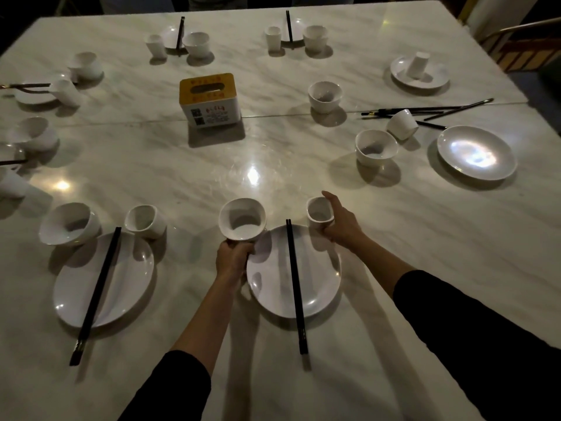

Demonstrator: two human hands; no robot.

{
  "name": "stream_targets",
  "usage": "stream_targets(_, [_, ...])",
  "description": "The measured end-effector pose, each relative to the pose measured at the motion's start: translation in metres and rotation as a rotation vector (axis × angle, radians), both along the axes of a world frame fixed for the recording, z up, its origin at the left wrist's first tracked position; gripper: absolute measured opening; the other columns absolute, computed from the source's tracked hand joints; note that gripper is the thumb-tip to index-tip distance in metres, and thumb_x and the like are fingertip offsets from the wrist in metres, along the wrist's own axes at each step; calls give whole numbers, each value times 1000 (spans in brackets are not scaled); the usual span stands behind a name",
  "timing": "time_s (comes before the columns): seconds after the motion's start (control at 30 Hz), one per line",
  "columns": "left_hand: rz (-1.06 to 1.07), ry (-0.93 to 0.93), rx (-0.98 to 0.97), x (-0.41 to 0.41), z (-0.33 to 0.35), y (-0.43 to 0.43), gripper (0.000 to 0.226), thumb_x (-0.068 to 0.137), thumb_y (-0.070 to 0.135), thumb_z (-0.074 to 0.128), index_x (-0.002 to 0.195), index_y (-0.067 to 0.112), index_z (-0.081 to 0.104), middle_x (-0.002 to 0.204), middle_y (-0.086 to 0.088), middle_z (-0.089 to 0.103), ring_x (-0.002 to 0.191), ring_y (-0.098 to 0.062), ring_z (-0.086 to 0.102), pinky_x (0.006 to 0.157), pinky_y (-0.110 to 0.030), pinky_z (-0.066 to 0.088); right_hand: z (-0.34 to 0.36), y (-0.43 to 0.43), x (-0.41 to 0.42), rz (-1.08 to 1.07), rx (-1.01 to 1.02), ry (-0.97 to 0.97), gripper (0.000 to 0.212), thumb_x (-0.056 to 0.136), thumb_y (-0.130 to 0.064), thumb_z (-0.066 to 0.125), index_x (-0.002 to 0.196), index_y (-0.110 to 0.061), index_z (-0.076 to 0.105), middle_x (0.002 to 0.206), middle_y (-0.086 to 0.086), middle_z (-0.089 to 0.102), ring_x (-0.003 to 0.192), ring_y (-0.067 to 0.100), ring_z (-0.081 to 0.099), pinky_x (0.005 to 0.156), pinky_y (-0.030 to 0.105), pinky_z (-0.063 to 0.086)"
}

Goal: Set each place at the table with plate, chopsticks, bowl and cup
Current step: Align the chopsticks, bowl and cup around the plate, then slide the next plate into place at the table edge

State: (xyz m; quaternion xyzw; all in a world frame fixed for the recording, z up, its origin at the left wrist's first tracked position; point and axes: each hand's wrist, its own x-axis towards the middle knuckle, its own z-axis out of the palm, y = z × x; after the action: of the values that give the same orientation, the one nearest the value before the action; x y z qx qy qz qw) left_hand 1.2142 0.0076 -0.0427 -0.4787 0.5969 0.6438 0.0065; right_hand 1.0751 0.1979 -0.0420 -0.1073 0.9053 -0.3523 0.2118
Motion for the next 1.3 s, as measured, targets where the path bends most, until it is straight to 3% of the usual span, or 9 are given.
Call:
stream_targets(0.1, [-63, -49, -138, 3, -9, 2, 55, 63, -2, 65, 117, 7, 63, 110, -21, 68, 101, -40, 63, 88, -52, 54, -2, 0, 0, -8, -2, 5, 85, 75, -3, 63, 147, -30, 26, 117, 16, 61, 96, 40, 62, 83, 49, 52])
stream_targets(0.27, [-121, -85, -306, 8, -16, 0, 49, 70, 1, 64, 118, 11, 63, 111, -15, 69, 102, -34, 63, 83, -37, 53, -5, 0, -1, -18, -11, 15, 84, 76, -5, 65, 146, -30, 27, 118, 17, 62, 98, 39, 62, 84, 49, 53])
stream_targets(0.47, [-119, -105, -322, 7, -19, 0, 49, 68, 0, 65, 116, 8, 60, 111, -18, 67, 100, -36, 63, 87, -48, 55, -4, 2, 0, 3, -6, 12, 91, 79, -10, 65, 151, -32, 14, 125, 16, 60, 97, 40, 63, 87, 49, 52])
stream_targets(0.6, [34, -138, -375, 14, -17, 12, 49, 72, 21, 70, 113, 2, 52, 112, -19, 61, 98, -36, 61, 84, -48, 55, -7, 19, 9, -12, -14, -3, 94, 84, -17, 68, 153, -24, 6, 122, 25, 60, 103, 41, 61, 91, 47, 49])
stream_targets(0.77, [88, -52, -671, 30, -3, 68, 31, 76, 29, 67, 95, 9, 51, 102, -15, 57, 89, -34, 58, 75, -39, 49, -12, 68, 19, -46, -10, -47, 82, 79, -23, 75, 147, -15, 30, 126, 14, 56, 115, 27, 54, 95, 34, 43])
stream_targets(0.87, [-100, 161, -789, 28, 3, 116, 19, 78, 13, 67, 85, 18, 51, 85, -6, 57, 78, -25, 58, 68, -35, 48, -11, 101, 17, -57, 37, -59, 63, 80, -26, 74, 135, -11, 47, 120, 13, 60, 111, 26, 56, 90, 30, 43])
stream_targets(0.97, [-338, 291, -854, 2, 1, 165, 16, 79, 9, 66, 93, 11, 58, 90, -8, 60, 85, -23, 58, 73, -34, 49, -7, 140, 13, -14, 48, -49, 59, 82, -30, 72, 133, -10, 49, 121, 14, 60, 113, 26, 55, 86, 25, 39])
stream_targets(1.13, [-646, 199, -820, -70, 1, 279, 53, 85, 21, 62, 135, 13, 45, 135, -7, 50, 125, -23, 45, 102, -32, 41, 2, 252, -5, 31, 95, 27, 68, 82, -35, 71, 139, -11, 43, 140, 11, 48, 127, 25, 47, 106, 34, 39])
stream_targets(1.3, [-853, 98, -787, -117, 15, 387, 71, 87, 28, 58, 148, 15, 25, 152, -7, 32, 139, -24, 30, 112, -32, 30, 11, 369, -39, -9, 170, 102, 72, 84, -40, 69, 143, -15, 37, 150, 5, 37, 138, 22, 34, 112, 32, 28])
